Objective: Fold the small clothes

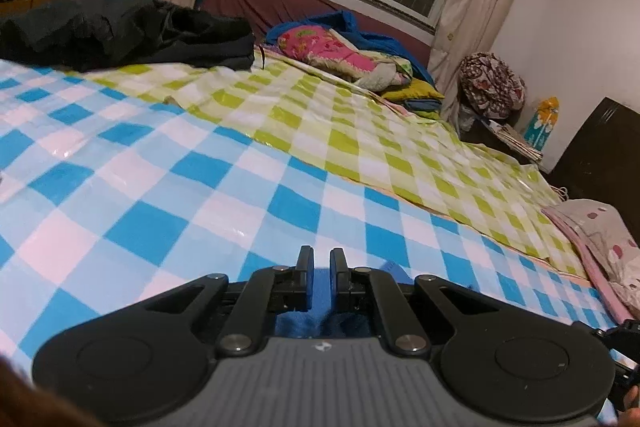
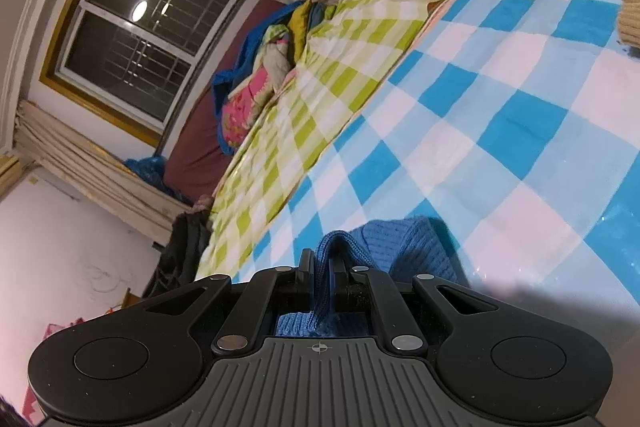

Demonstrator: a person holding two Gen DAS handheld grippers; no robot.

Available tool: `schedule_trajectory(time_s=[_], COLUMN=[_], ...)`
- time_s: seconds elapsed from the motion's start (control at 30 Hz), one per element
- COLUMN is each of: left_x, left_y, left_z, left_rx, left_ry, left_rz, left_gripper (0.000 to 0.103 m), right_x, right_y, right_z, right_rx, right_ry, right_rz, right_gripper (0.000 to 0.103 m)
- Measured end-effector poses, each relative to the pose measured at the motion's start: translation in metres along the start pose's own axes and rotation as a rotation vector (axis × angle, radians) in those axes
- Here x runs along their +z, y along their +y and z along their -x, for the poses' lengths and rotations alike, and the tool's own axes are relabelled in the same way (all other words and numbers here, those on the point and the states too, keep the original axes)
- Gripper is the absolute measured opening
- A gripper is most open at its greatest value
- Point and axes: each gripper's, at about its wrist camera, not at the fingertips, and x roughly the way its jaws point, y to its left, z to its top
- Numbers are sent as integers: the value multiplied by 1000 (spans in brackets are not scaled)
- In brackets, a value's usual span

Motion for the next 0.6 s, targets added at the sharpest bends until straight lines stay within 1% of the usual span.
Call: schedule_trajectory(time_s=[0.03,0.07,0.1,0.13,0.17,0.2,0.23,0.27,0.3,0.37,0.4,0.5,0.57,0.6], left_x=[0,0,-1,-2,-3,-4,-6,-7,-8,-9,-10,-13,-15,-16], left_y=[0,0,2,4,5,7,7,7,7,5,5,1,-1,-2], left_z=[0,0,1,2,4,6,8,10,12,12,12,12,9,7], left_rx=[7,10,18,21,17,18,21,21,19,14,9,-7,3,12], left_ry=[-6,-3,-1,7,14,16,15,13,12,17,24,43,53,61], left_rz=[-12,-20,-21,-21,-24,-29,-37,-50,-64,-85,-93,-123,-162,-177], left_gripper=[14,14,15,17,20,22,26,31,32,38,39,40,46,47], right_x=[0,0,0,0,0,-1,-1,-2,-4,-5,-6,-10,-14,-17], right_y=[-1,-2,-3,-4,-3,-2,1,5,11,21,27,37,38,37], right_z=[-1,-2,-2,-2,-1,1,3,7,11,15,16,12,6,3], right_rx=[-8,-14,-18,-23,-24,-22,-21,-25,-27,-23,-35,-97,-130,-138], right_ry=[-2,-4,-4,-1,6,6,-6,-25,-47,-60,-64,-55,-31,-18], right_rz=[-1,-1,2,10,21,37,60,96,151,244,298,416,472,488], right_gripper=[8,11,12,12,19,32,40,52,53,54,54,54,53,53])
